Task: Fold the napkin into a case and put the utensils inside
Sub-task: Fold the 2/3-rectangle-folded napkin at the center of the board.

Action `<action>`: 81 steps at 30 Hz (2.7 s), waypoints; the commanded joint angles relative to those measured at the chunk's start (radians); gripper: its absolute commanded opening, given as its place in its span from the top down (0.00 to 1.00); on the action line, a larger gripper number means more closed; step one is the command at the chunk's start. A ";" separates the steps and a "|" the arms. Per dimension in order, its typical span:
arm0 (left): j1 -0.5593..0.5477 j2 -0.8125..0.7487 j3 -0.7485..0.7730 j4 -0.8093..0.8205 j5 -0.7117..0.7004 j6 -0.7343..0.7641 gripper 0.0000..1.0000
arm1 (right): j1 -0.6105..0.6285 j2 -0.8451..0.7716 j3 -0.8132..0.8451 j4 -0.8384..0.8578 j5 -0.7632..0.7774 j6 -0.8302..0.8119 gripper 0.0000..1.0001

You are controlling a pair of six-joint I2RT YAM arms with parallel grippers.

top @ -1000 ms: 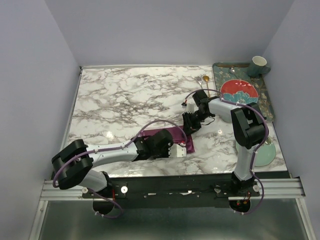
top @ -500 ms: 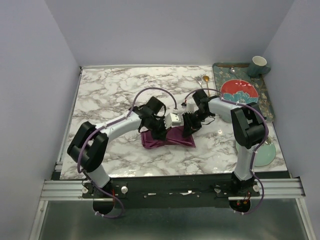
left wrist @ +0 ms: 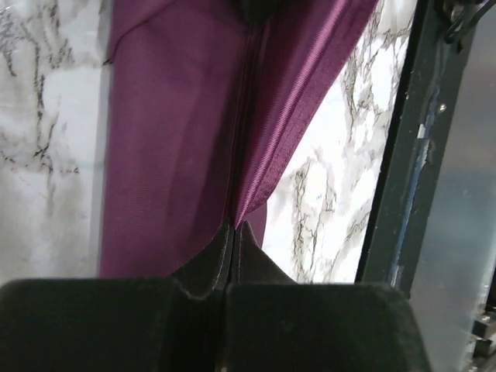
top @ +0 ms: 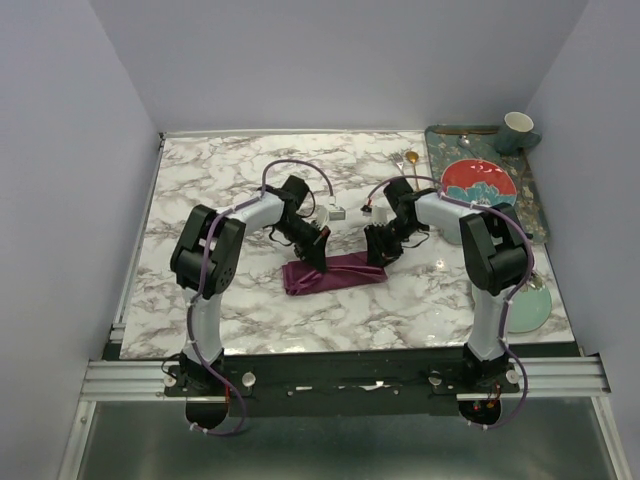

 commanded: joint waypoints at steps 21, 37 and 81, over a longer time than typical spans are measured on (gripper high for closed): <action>0.059 0.258 0.115 -0.109 0.114 -0.036 1.00 | -0.024 -0.123 0.187 -0.152 0.083 -0.193 0.48; 0.099 0.349 0.181 -0.126 0.166 -0.104 1.00 | 0.096 -0.079 0.199 -0.127 0.048 -0.484 0.32; 0.192 -0.348 -0.268 0.238 0.072 -0.034 0.38 | 0.177 -0.041 0.001 -0.086 -0.007 -0.437 0.99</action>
